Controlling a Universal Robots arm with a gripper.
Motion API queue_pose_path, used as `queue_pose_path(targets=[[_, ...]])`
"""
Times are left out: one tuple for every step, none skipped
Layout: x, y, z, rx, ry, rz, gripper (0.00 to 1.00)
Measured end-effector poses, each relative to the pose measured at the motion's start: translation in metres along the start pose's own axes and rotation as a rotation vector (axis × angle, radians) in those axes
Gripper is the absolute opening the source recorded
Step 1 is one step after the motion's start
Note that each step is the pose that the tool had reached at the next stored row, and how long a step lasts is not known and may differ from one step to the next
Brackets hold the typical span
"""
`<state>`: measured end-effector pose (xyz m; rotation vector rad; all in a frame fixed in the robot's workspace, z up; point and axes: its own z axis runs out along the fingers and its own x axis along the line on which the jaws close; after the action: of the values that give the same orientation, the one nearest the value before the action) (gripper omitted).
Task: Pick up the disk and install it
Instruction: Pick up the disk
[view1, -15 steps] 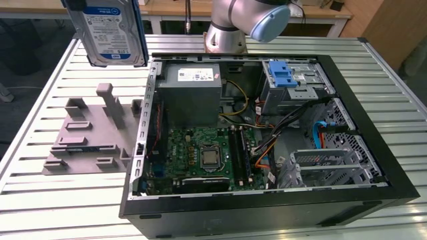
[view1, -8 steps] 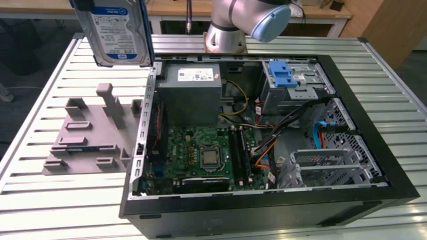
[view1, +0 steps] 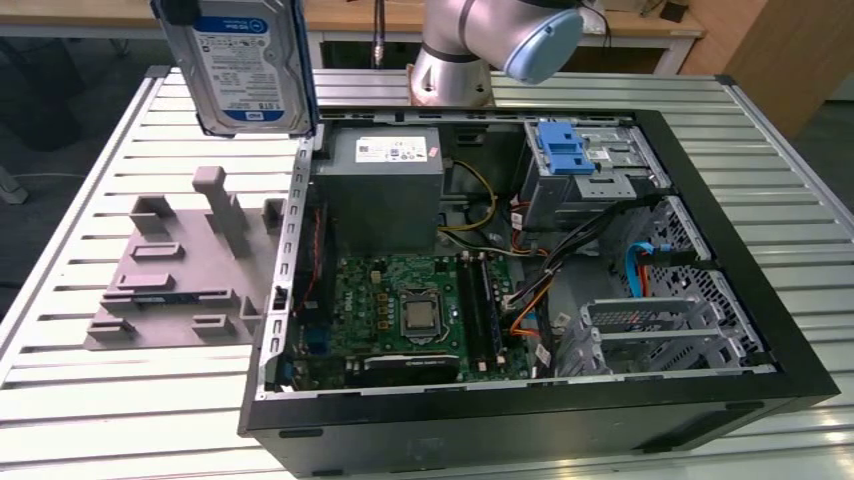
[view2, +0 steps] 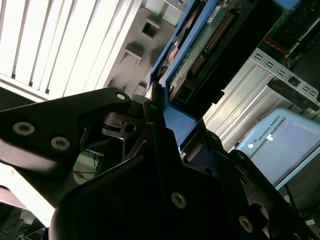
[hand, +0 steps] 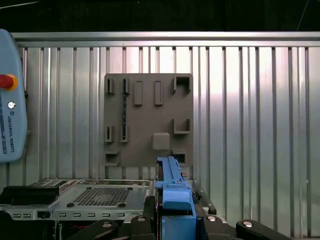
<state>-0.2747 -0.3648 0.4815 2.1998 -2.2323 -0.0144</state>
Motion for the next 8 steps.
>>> queue_pose_path(targets=[[0.0017, -0.0012, 0.0, 0.0, 0.0, 0.0, 0.36], [0.0036, -0.0025, 0.0, 0.0001, 0.0, 0.0, 0.36], [0.0054, -0.0037, 0.0, 0.0, 0.0, 0.0, 0.36], [0.0071, -0.0049, -0.0001, 0.0, 0.0, 0.0, 0.36], [0.0087, -0.0065, -0.0001, 0.0001, 0.0, 0.0, 0.36], [0.0099, -0.0082, -0.0001, 0.0, -0.0001, 0.0, 0.36], [0.0109, -0.0102, -0.0001, -0.0001, 0.0, 0.0, 0.36], [0.0117, -0.0123, -0.0002, -0.0002, 0.0001, 0.0, 0.36]])
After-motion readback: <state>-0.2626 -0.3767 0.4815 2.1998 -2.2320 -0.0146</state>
